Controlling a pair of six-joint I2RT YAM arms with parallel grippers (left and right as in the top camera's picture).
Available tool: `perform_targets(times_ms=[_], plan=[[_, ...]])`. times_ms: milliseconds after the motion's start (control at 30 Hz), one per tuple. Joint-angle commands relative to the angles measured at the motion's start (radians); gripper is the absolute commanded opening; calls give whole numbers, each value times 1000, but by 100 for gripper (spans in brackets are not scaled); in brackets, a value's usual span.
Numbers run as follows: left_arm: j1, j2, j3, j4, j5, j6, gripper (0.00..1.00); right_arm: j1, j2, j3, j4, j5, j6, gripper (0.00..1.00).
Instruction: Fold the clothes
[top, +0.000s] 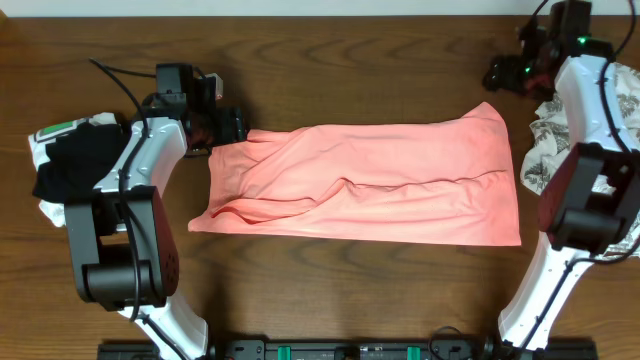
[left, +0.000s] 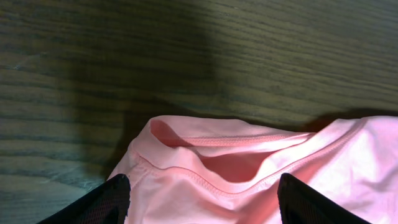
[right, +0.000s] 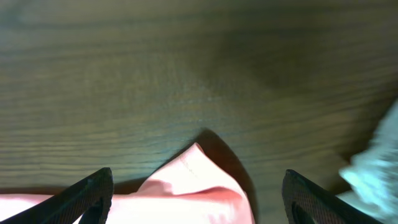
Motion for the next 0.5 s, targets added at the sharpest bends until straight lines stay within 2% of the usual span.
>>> perform_targets(times_ms=[0,467], plan=[[2,17,22,6,16,18,77,1,50,26,4,-39,-20,84],[2,56,21,9,16,17,77,6,117,25,19,-42,-20,75]])
